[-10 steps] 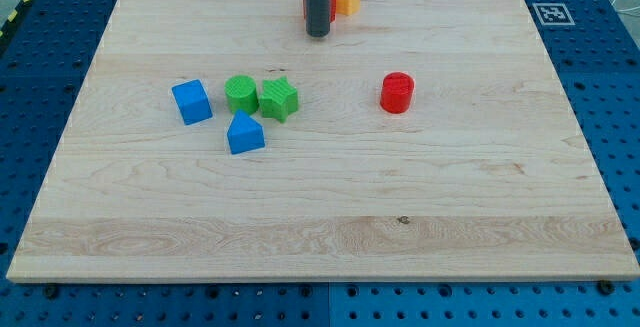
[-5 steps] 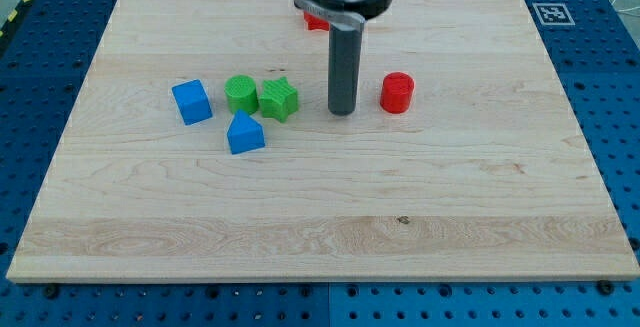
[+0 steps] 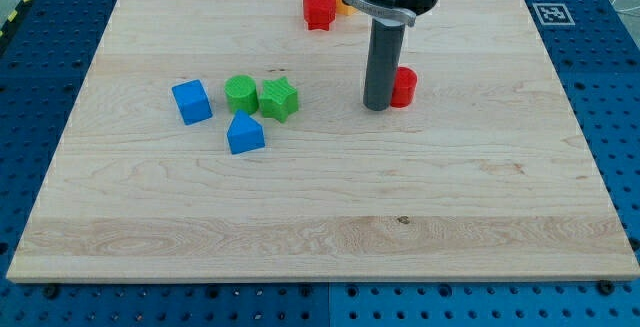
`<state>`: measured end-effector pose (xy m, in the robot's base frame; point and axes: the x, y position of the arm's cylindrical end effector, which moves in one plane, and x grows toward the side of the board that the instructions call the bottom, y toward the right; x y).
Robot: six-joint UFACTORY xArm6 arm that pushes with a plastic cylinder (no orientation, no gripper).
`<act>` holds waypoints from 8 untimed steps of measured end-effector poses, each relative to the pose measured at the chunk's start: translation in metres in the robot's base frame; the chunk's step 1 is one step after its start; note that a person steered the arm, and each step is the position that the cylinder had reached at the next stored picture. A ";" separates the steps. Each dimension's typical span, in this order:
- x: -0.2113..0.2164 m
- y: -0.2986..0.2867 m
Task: Move the red circle slightly up and right
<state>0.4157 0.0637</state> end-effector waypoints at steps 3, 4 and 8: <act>0.023 0.009; 0.014 0.015; -0.078 0.026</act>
